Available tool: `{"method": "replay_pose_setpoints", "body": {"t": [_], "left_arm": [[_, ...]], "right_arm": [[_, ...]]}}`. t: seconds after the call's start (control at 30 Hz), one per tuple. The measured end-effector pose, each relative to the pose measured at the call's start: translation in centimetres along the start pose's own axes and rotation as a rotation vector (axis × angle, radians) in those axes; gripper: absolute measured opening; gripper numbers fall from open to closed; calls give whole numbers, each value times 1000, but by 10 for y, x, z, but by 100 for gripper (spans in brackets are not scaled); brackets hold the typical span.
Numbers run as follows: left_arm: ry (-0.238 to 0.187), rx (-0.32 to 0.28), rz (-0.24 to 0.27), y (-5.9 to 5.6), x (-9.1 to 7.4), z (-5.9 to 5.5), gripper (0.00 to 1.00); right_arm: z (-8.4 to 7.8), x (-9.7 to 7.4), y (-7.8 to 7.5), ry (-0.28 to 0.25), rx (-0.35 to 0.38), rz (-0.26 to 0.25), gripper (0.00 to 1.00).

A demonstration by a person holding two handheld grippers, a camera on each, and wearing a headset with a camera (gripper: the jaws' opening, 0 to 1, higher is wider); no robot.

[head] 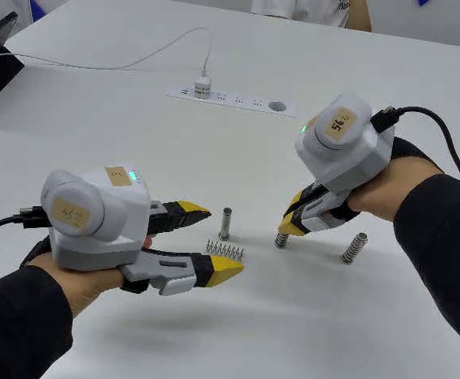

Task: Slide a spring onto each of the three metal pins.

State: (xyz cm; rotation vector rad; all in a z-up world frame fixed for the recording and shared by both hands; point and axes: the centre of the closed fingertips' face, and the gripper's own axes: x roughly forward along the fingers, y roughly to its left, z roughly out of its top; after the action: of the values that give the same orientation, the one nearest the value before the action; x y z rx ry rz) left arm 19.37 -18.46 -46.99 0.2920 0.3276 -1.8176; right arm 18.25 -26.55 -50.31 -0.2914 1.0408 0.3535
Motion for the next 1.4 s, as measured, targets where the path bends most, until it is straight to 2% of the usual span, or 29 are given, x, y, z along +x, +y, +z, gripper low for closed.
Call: {"method": "replay_pose_setpoints", "body": {"t": [0.2, 0.43, 0.7, 0.8, 1.0, 1.4], "left_arm": [[3, 2, 0, 0, 0, 0, 54], [4, 3, 0, 0, 0, -1, 53], [13, 6, -2, -1, 1, -3, 54], [13, 6, -1, -1, 1, -3, 54], [16, 4, 3, 0, 0, -4, 54], [29, 6, -3, 0, 1, -8, 53]], "right_arm": [[0, 0, 0, -1, -11, -2, 16], [6, -7, 2, -16, -21, -12, 17], [27, -12, 19, -58, -66, 1, 17], [31, -7, 26, -60, -76, 16, 17], [25, 7, 34, -34, -93, 49, 16], [23, 32, 49, -24, -112, 94, 14]]}}
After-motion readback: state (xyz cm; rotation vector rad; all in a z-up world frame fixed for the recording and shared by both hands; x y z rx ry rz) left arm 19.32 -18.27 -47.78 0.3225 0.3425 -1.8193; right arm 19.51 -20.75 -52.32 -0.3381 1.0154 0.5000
